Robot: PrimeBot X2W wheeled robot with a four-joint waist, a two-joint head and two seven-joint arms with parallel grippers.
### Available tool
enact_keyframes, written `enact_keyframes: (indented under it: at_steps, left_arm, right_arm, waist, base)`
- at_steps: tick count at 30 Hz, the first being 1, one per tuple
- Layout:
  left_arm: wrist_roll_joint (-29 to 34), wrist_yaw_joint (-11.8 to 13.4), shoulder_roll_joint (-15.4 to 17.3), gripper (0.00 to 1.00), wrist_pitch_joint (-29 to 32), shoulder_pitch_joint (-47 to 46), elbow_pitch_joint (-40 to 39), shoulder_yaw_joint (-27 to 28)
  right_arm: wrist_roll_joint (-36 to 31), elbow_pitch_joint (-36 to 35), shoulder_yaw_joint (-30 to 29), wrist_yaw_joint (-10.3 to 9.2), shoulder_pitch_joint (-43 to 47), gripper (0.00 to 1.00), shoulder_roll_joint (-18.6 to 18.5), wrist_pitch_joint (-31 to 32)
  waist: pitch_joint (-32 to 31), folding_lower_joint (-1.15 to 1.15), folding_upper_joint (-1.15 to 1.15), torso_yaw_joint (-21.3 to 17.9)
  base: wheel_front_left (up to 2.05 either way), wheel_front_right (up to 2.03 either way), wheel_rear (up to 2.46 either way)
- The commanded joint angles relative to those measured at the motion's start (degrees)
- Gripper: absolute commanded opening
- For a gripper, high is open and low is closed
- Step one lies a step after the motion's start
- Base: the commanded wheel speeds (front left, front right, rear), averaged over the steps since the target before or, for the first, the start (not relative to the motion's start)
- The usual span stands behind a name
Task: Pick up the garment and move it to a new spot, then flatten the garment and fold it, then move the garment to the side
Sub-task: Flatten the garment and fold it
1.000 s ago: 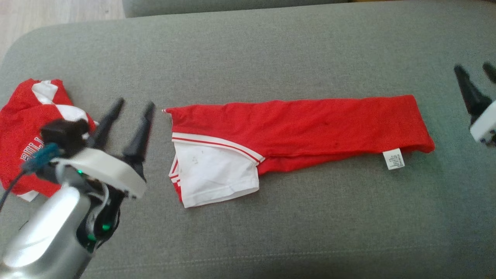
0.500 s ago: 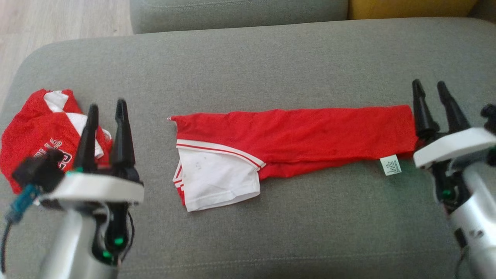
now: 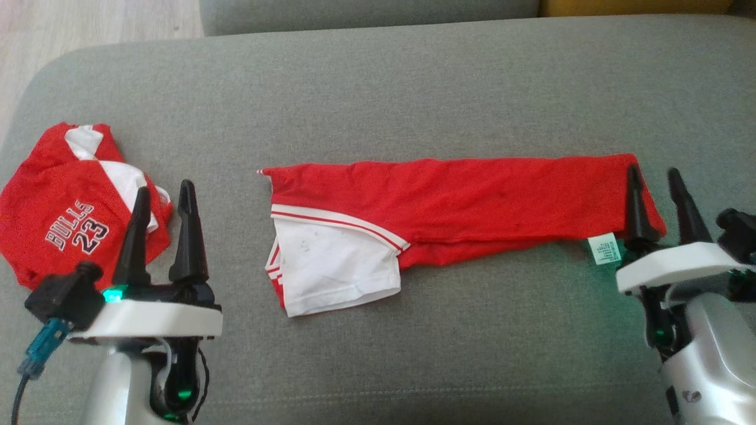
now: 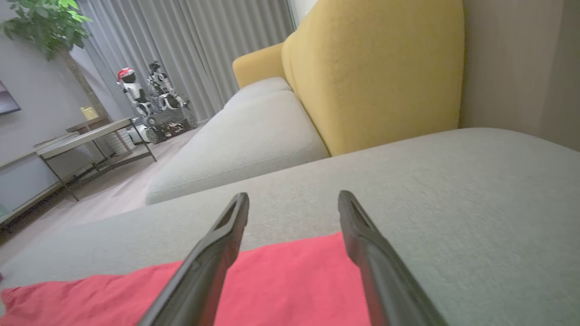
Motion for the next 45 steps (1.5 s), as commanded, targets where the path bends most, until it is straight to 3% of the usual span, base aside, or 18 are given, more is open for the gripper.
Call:
enact_keyframes:
  at_steps: [1, 16, 34, 35, 36, 45]
  left_arm:
    - [0.77, -0.28, 0.28, 1.0, -0.34, -1.66, -1.56, 2.29]
    - [-0.21, -0.81, 0.17, 1.0, -0.35, -4.1, -0.48, 0.27]
    - [-1.89, -0.83, 0.16, 1.0, -0.35, -5.95, -0.31, 2.02]
    - [-1.84, -0.83, 0.16, 1.0, -0.35, -5.98, -0.35, 2.1]
    - [-1.81, -0.83, 0.16, 1.0, -0.35, -5.99, -0.38, 2.18]
    - [-1.53, -0.83, 0.16, 1.0, -0.35, -5.39, -0.29, 2.65]
  right_arm:
    - [-1.27, -0.63, 0.02, 0.37, -1.55, 1.0, -0.1, -0.17]
    - [-8.64, 17.43, -11.72, 0.37, -10.18, 1.0, 1.91, 4.29]
    - [-7.18, 28.58, -7.24, 0.37, -13.74, 1.0, 2.86, 14.22]
    - [-6.81, 28.72, -6.77, 0.37, -13.75, 0.42, 2.84, 14.7]
    - [-6.44, 28.75, -6.41, 0.37, -13.75, 0.0, 2.74, 14.93]
    - [-6.58, 28.34, -6.0, 0.37, -14.03, 0.0, -1.49, 11.34]
  waist:
    - [0.32, 0.0, 0.0, 0.17]
    - [4.37, 0.0, 0.0, 2.72]
    - [4.91, 0.0, 0.0, 3.27]
    - [4.81, 0.0, 0.0, 3.18]
    - [4.73, 0.0, 0.0, 3.09]
    - [3.42, 0.0, 0.0, 2.53]
  base:
    - [0.0, 0.0, 0.0]
    - [0.0, 0.0, 0.0]
    - [0.0, 0.0, 0.0]
    - [0.0, 0.0, 0.0]
    - [0.0, 0.0, 0.0]
    - [0.0, 0.0, 0.0]
